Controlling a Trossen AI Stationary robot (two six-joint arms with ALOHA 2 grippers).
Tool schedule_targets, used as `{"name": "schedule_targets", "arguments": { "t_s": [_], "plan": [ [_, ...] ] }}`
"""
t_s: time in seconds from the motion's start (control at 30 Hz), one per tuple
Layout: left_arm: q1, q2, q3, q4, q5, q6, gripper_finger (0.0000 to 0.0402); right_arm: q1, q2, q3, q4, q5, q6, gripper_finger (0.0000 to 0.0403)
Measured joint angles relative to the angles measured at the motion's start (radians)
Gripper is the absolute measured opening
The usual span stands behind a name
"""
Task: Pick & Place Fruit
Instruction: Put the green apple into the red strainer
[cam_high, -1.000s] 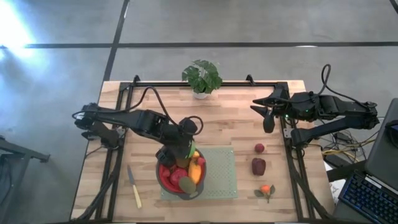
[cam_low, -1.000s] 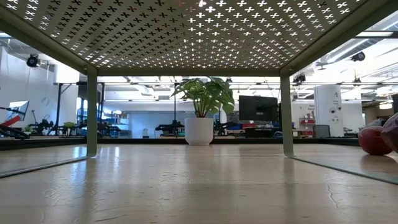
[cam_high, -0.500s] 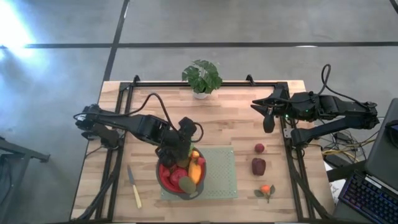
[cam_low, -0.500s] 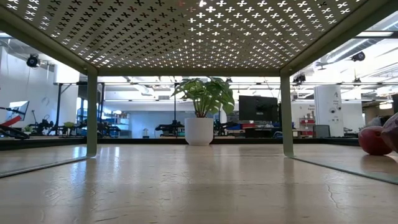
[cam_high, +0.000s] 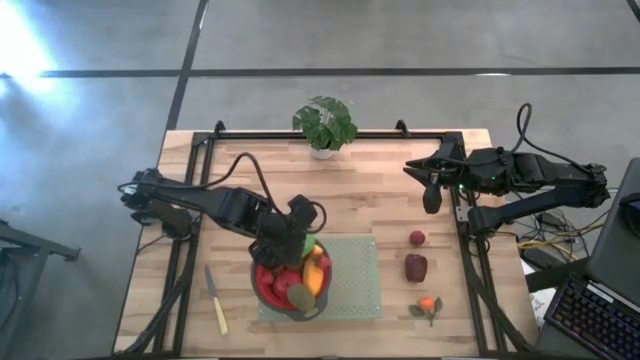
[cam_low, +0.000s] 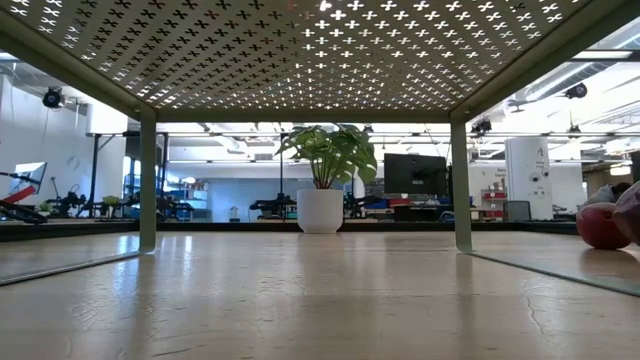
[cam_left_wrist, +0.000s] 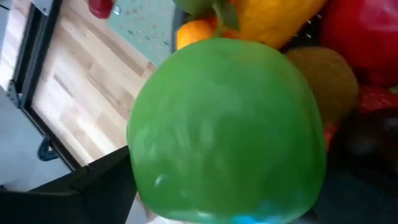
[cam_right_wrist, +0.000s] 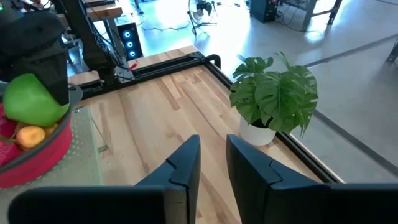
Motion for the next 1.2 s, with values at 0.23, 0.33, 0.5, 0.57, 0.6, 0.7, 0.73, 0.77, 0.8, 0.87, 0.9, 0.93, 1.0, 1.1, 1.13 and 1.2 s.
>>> {"name": "schedule_targets", "arguments": {
  "t_s": [0.23,0.33,0.5,0.57,0.6,0.7,0.73,0.77,0.8,0.87,0.9,0.93,1.0,1.1,1.13,1.2],
  "plan": [
    [-0.022,-0.007,0.000,-0.065,0.001,0.003,0.0399,0.000,0.000,0.000,0.000,0.001,0.000,0.0103],
    [-0.031,-0.008,0.000,-0.062,0.000,0.004,0.0399,0.000,0.000,0.000,0.000,0.002,-0.004,0.0113],
    [-0.038,-0.008,0.004,-0.060,-0.007,0.005,0.0399,0.000,0.000,0.000,0.001,0.018,-0.003,0.0130],
    [-0.041,-0.009,0.011,-0.059,-0.020,0.005,0.0399,0.000,0.000,0.000,0.001,0.018,-0.001,0.0136],
    [-0.043,-0.009,0.013,-0.059,-0.031,0.007,0.0399,0.000,0.000,0.000,0.001,0.018,0.002,0.0139],
    [-0.051,-0.010,0.014,-0.059,-0.042,0.039,0.0399,0.000,0.000,0.000,0.001,0.018,0.005,0.0147],
    [-0.054,-0.010,0.014,-0.058,-0.042,0.045,0.0399,0.000,0.000,0.000,0.001,0.018,0.005,0.0149],
    [-0.055,-0.010,0.014,-0.058,-0.041,0.047,0.0399,0.000,0.000,0.000,0.001,0.018,0.006,0.0151],
    [-0.057,-0.010,0.014,-0.058,-0.041,0.046,0.0399,0.000,0.000,0.000,0.001,0.018,0.007,0.0153],
    [-0.059,-0.010,0.014,-0.058,-0.042,0.033,0.0399,0.000,0.000,0.000,0.001,0.018,0.008,0.0157],
    [-0.059,-0.010,0.014,-0.058,-0.042,0.031,0.0399,0.000,0.000,0.000,0.001,0.018,0.008,0.0159],
    [-0.060,-0.010,0.013,-0.058,-0.042,0.031,0.0399,0.000,0.000,0.000,0.001,0.018,0.008,0.0161],
    [-0.062,-0.010,0.013,-0.058,-0.044,0.030,0.0399,0.000,0.000,0.000,0.002,0.018,0.008,0.0164],
    [-0.064,-0.010,0.013,-0.057,-0.051,0.026,0.0399,0.000,0.000,0.000,0.002,0.018,0.007,0.0170],
    [-0.064,-0.010,0.013,-0.057,-0.056,0.027,0.0399,0.000,0.000,0.000,0.002,0.018,0.002,0.0172],
    [-0.064,-0.010,0.013,-0.056,-0.061,0.030,0.0399,0.000,0.000,0.000,0.002,0.018,-0.007,0.0177]
  ]
}}
